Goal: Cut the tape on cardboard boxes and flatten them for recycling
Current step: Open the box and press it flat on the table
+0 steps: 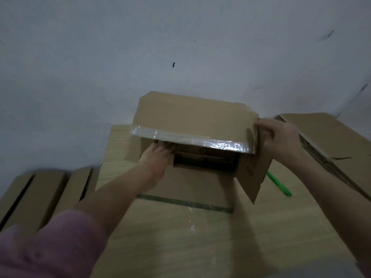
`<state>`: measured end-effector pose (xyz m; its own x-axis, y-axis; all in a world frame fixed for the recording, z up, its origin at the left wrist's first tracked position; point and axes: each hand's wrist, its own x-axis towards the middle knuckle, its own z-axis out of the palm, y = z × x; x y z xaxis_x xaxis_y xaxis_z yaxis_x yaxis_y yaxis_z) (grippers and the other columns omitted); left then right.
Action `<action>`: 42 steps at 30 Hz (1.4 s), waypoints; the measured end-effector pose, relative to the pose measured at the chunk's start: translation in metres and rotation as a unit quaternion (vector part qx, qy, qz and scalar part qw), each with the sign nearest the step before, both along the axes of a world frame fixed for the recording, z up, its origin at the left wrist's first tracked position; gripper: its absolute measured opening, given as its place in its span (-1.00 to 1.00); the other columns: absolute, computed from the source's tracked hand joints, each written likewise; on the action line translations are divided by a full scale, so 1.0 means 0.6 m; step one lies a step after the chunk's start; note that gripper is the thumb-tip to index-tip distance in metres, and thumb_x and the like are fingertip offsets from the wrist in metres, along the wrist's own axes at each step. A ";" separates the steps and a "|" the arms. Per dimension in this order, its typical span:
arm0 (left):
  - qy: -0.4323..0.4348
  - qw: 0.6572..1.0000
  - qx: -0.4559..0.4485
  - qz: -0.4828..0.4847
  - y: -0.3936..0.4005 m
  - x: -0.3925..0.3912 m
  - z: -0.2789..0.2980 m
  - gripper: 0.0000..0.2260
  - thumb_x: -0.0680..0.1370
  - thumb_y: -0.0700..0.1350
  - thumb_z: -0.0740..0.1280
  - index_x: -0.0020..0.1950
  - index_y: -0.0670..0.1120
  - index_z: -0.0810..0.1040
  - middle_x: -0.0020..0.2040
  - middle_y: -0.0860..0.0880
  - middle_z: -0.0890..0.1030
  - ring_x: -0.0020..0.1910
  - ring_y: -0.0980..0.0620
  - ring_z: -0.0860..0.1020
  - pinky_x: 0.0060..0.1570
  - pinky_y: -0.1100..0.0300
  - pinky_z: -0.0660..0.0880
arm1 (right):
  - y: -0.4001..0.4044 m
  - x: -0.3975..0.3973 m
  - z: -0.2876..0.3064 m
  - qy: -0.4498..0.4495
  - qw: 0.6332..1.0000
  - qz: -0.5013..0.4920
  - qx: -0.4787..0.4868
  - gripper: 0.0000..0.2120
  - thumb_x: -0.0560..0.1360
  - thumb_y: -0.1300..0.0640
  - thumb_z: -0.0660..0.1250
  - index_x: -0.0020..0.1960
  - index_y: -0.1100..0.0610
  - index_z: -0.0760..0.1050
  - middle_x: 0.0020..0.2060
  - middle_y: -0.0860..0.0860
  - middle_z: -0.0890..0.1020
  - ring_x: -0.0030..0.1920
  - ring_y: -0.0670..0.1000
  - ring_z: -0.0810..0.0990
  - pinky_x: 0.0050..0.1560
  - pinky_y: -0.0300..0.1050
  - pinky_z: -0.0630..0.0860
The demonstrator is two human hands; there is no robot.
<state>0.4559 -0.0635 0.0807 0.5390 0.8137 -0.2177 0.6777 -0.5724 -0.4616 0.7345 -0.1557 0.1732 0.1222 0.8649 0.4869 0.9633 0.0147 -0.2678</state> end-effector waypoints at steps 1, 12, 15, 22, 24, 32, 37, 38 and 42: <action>0.005 1.000 0.015 -0.024 0.005 0.003 -0.006 -0.45 0.63 -0.01 0.10 0.55 -0.08 -0.05 0.56 -0.04 0.00 0.52 -0.05 -0.02 0.45 -0.05 -0.12 | 0.005 0.003 0.004 -0.008 1.000 -0.008 -0.005 -0.54 0.29 0.25 0.11 0.08 0.30 0.62 -0.02 0.25 0.66 0.01 0.25 0.61 -0.05 -0.17 0.37; 0.004 0.981 0.094 -0.168 0.006 -0.018 -0.036 -0.54 0.62 0.01 0.06 0.49 -0.14 0.20 0.52 -0.14 0.16 0.53 -0.11 -0.01 0.41 -0.16 0.04 | 0.075 0.041 0.020 0.026 0.995 -0.071 -0.062 -0.68 0.50 0.38 0.25 0.23 0.25 0.54 0.19 0.22 0.57 0.25 0.18 0.49 0.27 -0.26 0.24; -0.073 0.971 0.120 -0.195 -0.007 -0.067 -0.032 -0.63 0.45 0.02 0.32 0.16 -0.16 0.59 0.26 -0.15 0.53 0.39 -0.11 0.36 0.25 -0.13 0.28 | 0.083 0.039 0.025 0.025 0.997 -0.051 -0.055 -0.70 0.50 0.36 0.26 0.21 0.27 0.55 0.16 0.23 0.59 0.23 0.19 0.50 0.26 -0.21 0.27; -0.165 0.960 0.197 -0.109 -0.025 -0.167 -0.002 -0.68 0.42 -0.01 0.11 -0.20 -0.11 0.62 0.02 -0.08 0.63 0.17 0.01 0.48 0.03 0.00 0.22 | 0.086 0.006 0.039 0.041 0.998 0.003 -0.044 -0.61 0.45 0.46 0.21 0.22 0.25 0.55 0.13 0.24 0.60 0.20 0.18 0.53 0.21 -0.23 0.30; -0.207 0.955 0.213 -0.017 -0.022 -0.194 0.012 -0.68 0.40 0.01 0.09 -0.23 -0.13 0.57 -0.07 -0.08 0.58 0.07 -0.01 0.48 -0.02 0.00 0.19 | 0.082 0.005 0.038 0.023 0.999 0.030 -0.029 -0.53 0.44 0.49 0.21 0.28 0.19 0.51 0.19 0.20 0.57 0.23 0.17 0.52 0.21 -0.23 0.29; -0.501 0.767 0.067 0.396 0.011 -0.207 0.088 -0.61 0.64 0.05 0.01 0.34 -0.13 0.37 0.38 -0.19 0.39 0.36 -0.16 0.30 0.28 -0.09 0.15 | 0.036 0.011 0.021 -0.038 0.983 0.159 -0.080 -0.35 0.24 0.54 0.22 0.10 -0.07 0.59 0.22 -0.01 0.58 -0.22 0.09 0.65 -0.32 -0.16 0.41; -0.496 0.789 0.105 0.347 -0.004 -0.104 0.101 -0.48 0.60 0.13 0.11 0.47 -0.11 0.19 0.49 -0.13 0.19 0.44 -0.11 0.09 0.34 -0.14 0.05 | 0.000 -0.042 0.037 0.069 0.964 0.248 -0.064 -0.52 0.34 0.20 0.32 0.25 -0.01 0.51 0.18 -0.01 0.52 -0.40 -0.13 0.59 -0.35 -0.28 0.53; -0.502 0.794 0.093 0.330 -0.012 -0.077 0.107 -0.46 0.59 0.15 0.11 0.49 -0.11 0.16 0.50 -0.13 0.15 0.46 -0.11 0.07 0.35 -0.14 0.03 | -0.001 -0.053 0.038 0.095 0.963 0.245 -0.061 -0.55 0.35 0.10 0.31 0.25 0.00 0.52 0.14 -0.03 0.53 -0.40 -0.12 0.59 -0.34 -0.38 0.47; -0.479 0.824 0.035 0.301 -0.047 0.012 0.110 -0.35 0.56 0.24 0.11 0.53 -0.08 0.05 0.54 -0.13 -0.01 0.49 -0.11 -0.01 0.39 -0.16 -0.01 | 0.036 -0.066 0.013 0.043 0.991 0.089 -0.085 -0.48 0.50 -0.14 0.22 0.40 0.04 0.39 0.34 0.06 0.42 0.18 0.02 0.52 0.21 -0.25 0.33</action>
<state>0.4633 -0.0914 0.1465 -0.0696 0.9888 0.1321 0.9019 0.0058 0.4319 0.6951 -0.1340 0.1808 -0.0045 0.9450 0.3271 0.9229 0.1299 -0.3625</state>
